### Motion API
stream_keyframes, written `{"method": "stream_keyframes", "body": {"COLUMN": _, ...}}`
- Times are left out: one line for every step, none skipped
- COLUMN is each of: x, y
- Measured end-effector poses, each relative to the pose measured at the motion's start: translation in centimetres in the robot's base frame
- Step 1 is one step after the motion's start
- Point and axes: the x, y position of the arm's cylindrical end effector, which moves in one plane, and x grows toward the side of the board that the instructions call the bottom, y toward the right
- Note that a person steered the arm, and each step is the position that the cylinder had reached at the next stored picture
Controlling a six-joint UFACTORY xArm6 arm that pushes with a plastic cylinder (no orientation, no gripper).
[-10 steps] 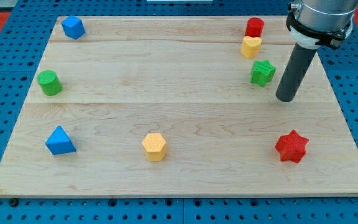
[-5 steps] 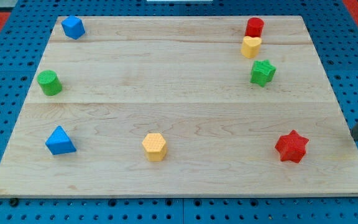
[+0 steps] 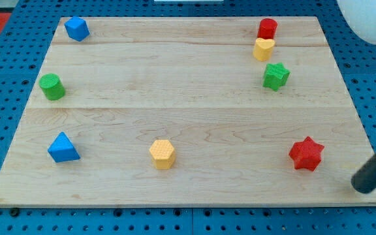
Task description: Move the red star close to the bottom side of the green star
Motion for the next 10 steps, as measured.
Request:
{"method": "stream_keyframes", "body": {"x": -2.6, "y": -1.8}}
{"method": "stream_keyframes", "body": {"x": -2.4, "y": -6.3}}
{"method": "stream_keyframes", "body": {"x": -3.5, "y": -8.8}}
{"method": "stream_keyframes", "body": {"x": -6.0, "y": -9.9}}
{"method": "stream_keyframes", "body": {"x": -9.5, "y": -10.0}}
{"method": "stream_keyframes", "body": {"x": -7.9, "y": -9.2}}
{"method": "stream_keyframes", "body": {"x": -4.5, "y": -11.5}}
{"method": "stream_keyframes", "body": {"x": -6.2, "y": -14.1}}
{"method": "stream_keyframes", "body": {"x": -9.4, "y": -14.9}}
{"method": "stream_keyframes", "body": {"x": -11.4, "y": -14.6}}
